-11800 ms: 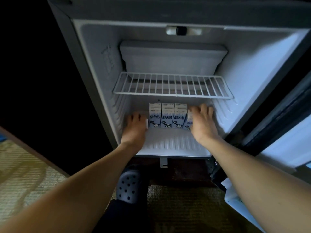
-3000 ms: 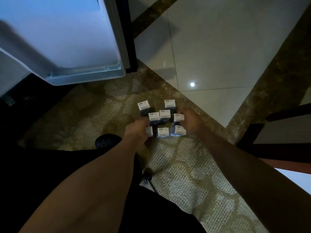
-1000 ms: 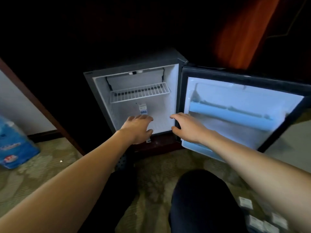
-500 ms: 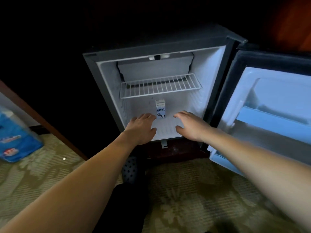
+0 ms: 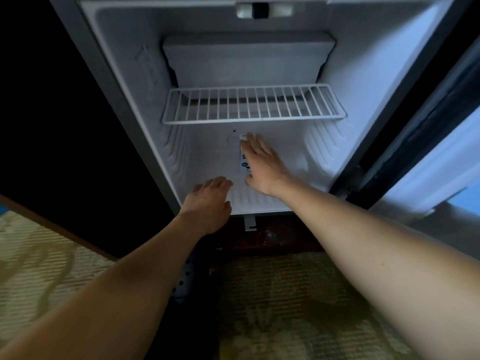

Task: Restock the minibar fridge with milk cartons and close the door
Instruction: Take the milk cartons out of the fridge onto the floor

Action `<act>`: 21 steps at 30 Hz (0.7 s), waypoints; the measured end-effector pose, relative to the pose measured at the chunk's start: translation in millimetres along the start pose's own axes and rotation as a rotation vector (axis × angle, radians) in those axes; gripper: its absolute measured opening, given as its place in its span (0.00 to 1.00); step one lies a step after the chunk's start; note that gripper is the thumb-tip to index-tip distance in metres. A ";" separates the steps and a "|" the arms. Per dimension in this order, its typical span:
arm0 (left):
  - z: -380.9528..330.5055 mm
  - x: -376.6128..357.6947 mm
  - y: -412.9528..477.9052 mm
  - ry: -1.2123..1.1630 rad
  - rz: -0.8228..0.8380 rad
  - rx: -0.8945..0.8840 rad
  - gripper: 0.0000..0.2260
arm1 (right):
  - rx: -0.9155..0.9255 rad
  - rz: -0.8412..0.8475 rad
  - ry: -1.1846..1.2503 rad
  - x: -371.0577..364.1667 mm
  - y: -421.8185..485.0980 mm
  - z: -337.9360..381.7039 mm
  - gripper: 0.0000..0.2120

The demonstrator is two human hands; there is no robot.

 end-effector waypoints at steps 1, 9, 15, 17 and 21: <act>1.0 1.4 -0.5 -0.015 -0.023 0.002 0.23 | 0.003 0.012 -0.006 -3.0 3.3 0.1 0.45; 10.8 1.0 -5.7 0.007 -0.044 -0.008 0.21 | -0.012 -0.221 -0.111 3.4 -0.3 0.9 0.30; 11.2 8.2 -1.6 -0.048 -0.026 0.072 0.24 | -0.030 -0.205 -0.068 9.2 -17.0 -2.8 0.20; 8.8 12.6 0.3 -0.098 -0.017 0.104 0.27 | -0.002 -0.180 -0.002 19.3 -30.1 -0.7 0.20; -4.8 18.2 -9.9 -0.104 0.030 0.090 0.31 | -0.002 -0.156 0.171 45.5 -75.9 5.4 0.19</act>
Point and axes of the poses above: each hand's wrist, its own y-axis towards the middle knuckle, its own x-axis out of the back of the hand, z = x × y, the point moved 6 cm from there along y, towards the middle knuckle, and after that the axes turned 1 degree about z, right-handed, at the moved point
